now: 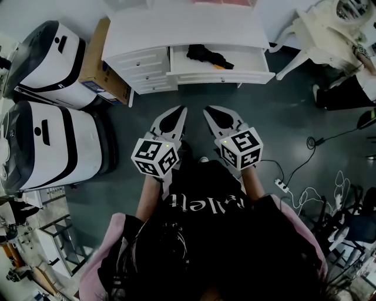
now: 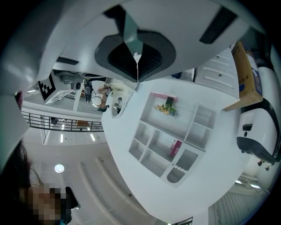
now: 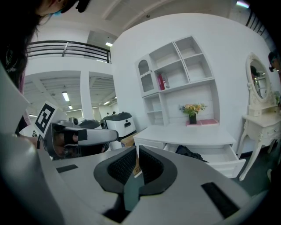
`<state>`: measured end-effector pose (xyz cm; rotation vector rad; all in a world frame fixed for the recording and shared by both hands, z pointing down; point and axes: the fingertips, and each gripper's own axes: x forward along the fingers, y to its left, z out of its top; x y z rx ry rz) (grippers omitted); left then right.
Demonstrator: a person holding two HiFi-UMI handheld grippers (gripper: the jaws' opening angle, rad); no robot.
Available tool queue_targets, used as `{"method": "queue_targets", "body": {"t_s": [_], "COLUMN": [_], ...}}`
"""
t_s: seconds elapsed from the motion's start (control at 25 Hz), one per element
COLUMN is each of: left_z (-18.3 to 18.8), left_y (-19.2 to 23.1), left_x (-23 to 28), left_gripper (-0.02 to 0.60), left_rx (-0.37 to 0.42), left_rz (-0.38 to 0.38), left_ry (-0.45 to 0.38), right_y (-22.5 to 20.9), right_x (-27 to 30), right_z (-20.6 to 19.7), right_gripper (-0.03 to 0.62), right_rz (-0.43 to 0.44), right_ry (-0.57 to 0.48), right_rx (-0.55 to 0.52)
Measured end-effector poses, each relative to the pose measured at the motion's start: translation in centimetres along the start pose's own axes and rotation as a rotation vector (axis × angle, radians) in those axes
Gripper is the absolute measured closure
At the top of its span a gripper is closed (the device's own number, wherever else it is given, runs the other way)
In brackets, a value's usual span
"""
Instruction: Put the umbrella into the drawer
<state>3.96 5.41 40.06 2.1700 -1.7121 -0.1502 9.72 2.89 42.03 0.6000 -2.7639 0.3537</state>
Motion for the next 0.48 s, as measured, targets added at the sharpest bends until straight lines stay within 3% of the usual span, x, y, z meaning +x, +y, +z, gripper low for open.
{"method": "queue_targets", "body": {"t_s": [0.48], "left_z": [-0.27], "left_y": [-0.38], "left_x": [0.74], "left_gripper": [0.565], "left_rx": [0.003], "left_rz": [0.005], "left_ry": [0.002], "right_y": [-0.84], "right_x": [-0.2], "right_z": [-0.25], "right_gripper": [0.54], "right_rz": [0.006], "right_ry": [0.003], "right_rx": [-0.002]}}
